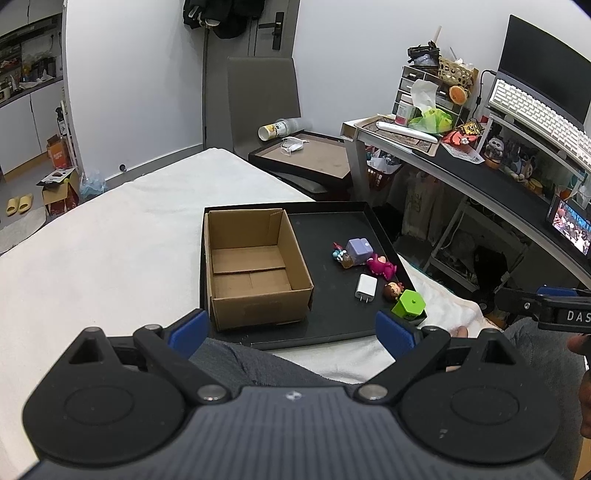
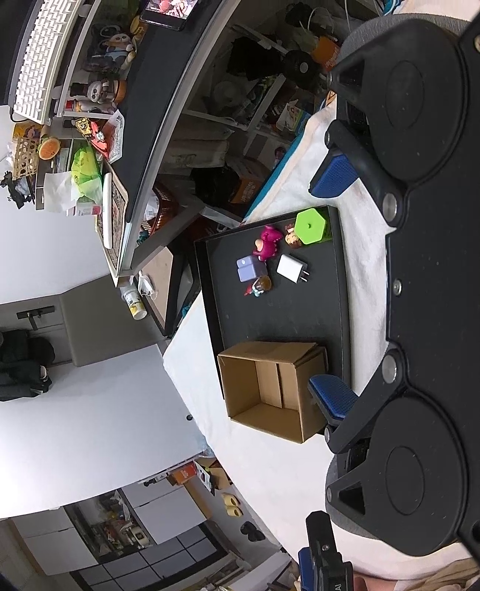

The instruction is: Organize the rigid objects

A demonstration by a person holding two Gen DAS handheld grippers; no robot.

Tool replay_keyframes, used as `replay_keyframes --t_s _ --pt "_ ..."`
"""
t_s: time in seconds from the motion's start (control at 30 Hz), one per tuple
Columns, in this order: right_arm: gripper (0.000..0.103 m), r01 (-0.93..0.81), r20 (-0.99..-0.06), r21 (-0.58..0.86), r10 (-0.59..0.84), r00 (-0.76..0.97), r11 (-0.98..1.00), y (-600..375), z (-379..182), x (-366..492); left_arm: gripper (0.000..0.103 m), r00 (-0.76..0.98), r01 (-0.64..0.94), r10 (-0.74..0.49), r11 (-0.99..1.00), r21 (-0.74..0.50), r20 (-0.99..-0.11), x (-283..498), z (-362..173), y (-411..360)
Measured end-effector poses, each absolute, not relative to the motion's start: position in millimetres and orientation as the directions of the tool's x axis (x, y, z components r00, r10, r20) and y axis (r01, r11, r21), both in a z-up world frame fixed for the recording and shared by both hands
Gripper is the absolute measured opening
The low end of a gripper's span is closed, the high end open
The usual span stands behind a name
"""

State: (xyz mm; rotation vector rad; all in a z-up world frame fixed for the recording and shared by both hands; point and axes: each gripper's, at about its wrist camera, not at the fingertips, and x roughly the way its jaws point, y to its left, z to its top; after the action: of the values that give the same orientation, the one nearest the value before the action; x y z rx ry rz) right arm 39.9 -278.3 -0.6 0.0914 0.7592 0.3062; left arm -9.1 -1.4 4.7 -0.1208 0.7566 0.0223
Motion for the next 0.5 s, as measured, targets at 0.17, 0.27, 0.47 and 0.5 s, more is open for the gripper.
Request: replay_keyframes --t_s 0.17,0.27,0.47,0.5 --pt "0.103 -0.237 -0.667 0.191 0.303 0.681 0.953 -278.7 -0.9 40.7 0.096 0.73 -0.06 -0.021 0.994 -0.095 -0.683 -9.7 3.8 -3.4" --pt "0.103 -0.246 -0.663 0.195 0.313 0.681 0.949 -278.4 1.2 39.5 0.096 0.728 -0.062 -0.022 0.993 -0.098 -0.686 -9.7 4.7 -3.5" --pt "0.103 -0.25 -0.661 0.19 0.312 0.683 0.949 -277.5 2.8 38.6 0.096 0.728 -0.061 -0.023 0.993 -0.098 -0.685 -9.5 5.1 -3.4" --pt "0.103 -0.249 -0.661 0.189 0.311 0.683 0.95 -277.8 2.9 38.6 0.096 0.729 -0.061 -0.022 0.993 -0.097 -0.684 -9.9 5.7 -3.2"
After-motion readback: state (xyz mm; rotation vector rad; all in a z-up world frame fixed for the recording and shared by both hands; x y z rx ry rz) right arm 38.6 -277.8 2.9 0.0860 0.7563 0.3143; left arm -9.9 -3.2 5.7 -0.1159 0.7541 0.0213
